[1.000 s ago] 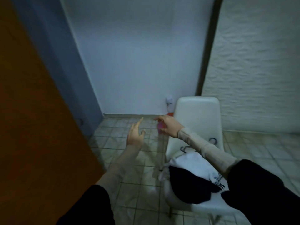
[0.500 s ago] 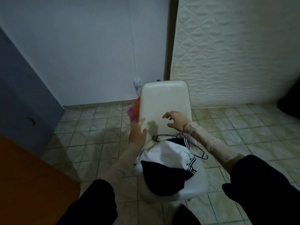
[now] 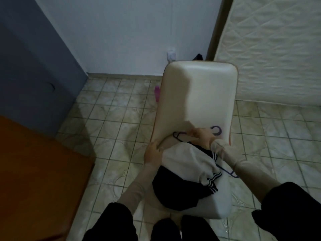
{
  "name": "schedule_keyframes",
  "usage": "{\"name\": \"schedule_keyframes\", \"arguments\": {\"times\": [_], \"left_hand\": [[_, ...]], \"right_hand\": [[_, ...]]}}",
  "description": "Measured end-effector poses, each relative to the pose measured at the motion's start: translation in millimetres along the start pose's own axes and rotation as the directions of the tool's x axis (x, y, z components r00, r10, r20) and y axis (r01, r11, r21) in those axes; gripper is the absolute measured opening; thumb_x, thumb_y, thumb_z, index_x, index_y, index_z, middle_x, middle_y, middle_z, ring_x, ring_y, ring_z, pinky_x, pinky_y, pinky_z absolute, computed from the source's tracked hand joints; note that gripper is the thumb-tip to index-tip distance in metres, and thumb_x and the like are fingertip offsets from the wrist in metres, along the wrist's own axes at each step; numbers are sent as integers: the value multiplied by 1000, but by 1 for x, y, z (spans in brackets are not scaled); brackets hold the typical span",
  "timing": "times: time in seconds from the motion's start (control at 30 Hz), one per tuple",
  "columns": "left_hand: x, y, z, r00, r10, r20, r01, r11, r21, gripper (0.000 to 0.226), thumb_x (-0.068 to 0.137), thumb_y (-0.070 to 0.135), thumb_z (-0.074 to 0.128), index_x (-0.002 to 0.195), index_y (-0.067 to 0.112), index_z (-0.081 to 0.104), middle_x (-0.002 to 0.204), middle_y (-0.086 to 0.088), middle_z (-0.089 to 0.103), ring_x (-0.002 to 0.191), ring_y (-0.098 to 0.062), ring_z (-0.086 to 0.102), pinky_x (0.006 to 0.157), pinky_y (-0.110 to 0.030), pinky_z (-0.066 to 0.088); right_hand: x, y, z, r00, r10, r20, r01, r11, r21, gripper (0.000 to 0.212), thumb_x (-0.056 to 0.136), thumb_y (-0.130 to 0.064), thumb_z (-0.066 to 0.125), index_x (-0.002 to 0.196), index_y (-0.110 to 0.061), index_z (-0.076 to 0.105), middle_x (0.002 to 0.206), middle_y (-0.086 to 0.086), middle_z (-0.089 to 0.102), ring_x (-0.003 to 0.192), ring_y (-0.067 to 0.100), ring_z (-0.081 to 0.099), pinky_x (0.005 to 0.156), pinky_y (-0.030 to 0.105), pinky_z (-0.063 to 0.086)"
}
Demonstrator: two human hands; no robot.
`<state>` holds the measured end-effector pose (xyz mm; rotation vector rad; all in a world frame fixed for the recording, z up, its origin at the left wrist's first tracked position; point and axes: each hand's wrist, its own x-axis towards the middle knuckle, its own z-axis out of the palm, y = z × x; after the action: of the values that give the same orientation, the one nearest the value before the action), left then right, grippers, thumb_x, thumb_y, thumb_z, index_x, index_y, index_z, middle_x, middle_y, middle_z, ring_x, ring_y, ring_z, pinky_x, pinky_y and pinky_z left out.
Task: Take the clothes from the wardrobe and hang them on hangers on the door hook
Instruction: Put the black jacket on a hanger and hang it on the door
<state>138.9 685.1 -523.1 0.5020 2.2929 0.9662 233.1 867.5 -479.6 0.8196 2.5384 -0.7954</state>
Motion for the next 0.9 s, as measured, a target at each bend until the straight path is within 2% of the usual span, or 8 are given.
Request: {"name": "schedule_keyframes", "arguments": {"times": [0.13, 0.23, 0.37, 0.43, 0.5, 0.6, 0.7, 0.9], "left_hand": [[39, -44, 16, 994, -105, -30, 105, 994, -21, 37, 90, 4, 45, 126, 6, 54, 122, -16, 56, 113, -30, 53, 93, -32, 42], [61, -79, 33, 995, -102, 5, 102, 995, 20, 38, 88, 9, 44, 125, 8, 54, 121, -17, 55, 113, -30, 53, 89, -29, 42], [86, -122, 56, 997, -49, 63, 43, 996, 84, 54, 76, 37, 33, 116, 14, 61, 113, -11, 62, 106, -30, 55, 88, -42, 49], [98, -149, 66, 994, -40, 104, 27, 992, 121, 48, 80, 36, 38, 119, 19, 61, 117, -10, 61, 111, -31, 54, 88, -46, 49], [102, -162, 72, 988, -22, 150, 8, 996, 90, 48, 81, 25, 50, 127, 14, 55, 130, -12, 54, 122, -28, 47, 101, -43, 42], [95, -167, 80, 978, 34, 204, -39, 999, 20, 52, 79, 22, 61, 128, 10, 53, 128, -11, 57, 119, -24, 51, 100, -29, 40], [87, -175, 90, 987, 61, 151, -61, 998, -2, 37, 80, 10, 66, 117, 9, 63, 103, -7, 67, 92, -21, 61, 70, -5, 39], [88, -146, 77, 998, 66, -13, -67, 993, -97, 22, 80, 16, 70, 97, 3, 70, 90, -8, 71, 80, -15, 61, 63, -2, 39]], "right_hand": [[43, 8, 42, 1000, -22, 10, 21, 992, 126, 37, 86, -13, 60, 122, -7, 53, 127, 10, 57, 117, 25, 53, 96, 30, 40], [70, 10, 89, 997, -50, 65, 41, 991, 125, 37, 87, -19, 60, 123, -12, 52, 126, 8, 56, 116, 22, 52, 96, 33, 42], [101, 9, 142, 990, -47, 130, 38, 997, 68, 55, 86, -35, 61, 134, -16, 41, 135, 7, 48, 122, 24, 46, 99, 35, 39], [109, 9, 166, 994, -36, 106, 31, 998, 45, 71, 81, -44, 64, 139, -18, 32, 140, 8, 43, 126, 26, 43, 101, 37, 39], [115, 11, 188, 998, -23, 66, 27, 998, -62, 80, 78, -50, 64, 141, -20, 27, 141, 8, 42, 127, 27, 42, 101, 39, 38], [121, 18, 212, 999, -39, -6, 36, 965, -260, 54, 84, -47, 52, 131, -22, 41, 126, 7, 57, 113, 26, 54, 93, 37, 42], [116, 22, 217, 997, -48, -54, 35, 975, -221, 24, 89, -30, 48, 108, -19, 59, 110, 7, 65, 102, 27, 60, 82, 36, 45], [110, 16, 171, 986, -103, -133, 99, 994, -39, 23, 88, -23, 54, 103, -10, 65, 107, 15, 64, 103, 32, 59, 86, 38, 44]]}}
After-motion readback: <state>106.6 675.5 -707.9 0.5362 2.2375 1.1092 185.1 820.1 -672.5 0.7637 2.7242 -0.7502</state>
